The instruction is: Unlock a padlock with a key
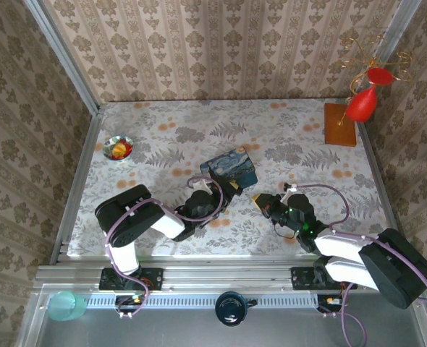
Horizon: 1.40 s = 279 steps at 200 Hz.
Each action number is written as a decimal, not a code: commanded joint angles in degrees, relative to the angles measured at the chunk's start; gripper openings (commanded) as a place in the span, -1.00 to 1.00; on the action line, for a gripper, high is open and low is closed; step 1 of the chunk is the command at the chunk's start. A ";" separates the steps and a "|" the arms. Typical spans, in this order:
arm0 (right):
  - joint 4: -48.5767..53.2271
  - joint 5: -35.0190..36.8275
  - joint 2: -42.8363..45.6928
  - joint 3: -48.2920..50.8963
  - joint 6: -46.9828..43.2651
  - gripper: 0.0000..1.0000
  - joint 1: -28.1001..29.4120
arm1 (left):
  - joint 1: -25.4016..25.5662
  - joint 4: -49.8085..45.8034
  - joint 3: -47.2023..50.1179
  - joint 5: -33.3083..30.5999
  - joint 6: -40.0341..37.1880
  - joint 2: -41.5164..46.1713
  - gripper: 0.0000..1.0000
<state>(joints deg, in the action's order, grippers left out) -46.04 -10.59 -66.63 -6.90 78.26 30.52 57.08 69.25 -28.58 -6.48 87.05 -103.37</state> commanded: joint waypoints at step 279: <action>-11.60 -2.77 -7.03 -1.32 3.57 -1.00 -0.20 | 0.73 5.10 -2.69 0.73 0.18 1.51 -1.00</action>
<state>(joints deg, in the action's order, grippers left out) -55.16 -12.53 -73.14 -6.92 81.25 30.52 57.12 69.25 -29.04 -6.39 87.02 -103.37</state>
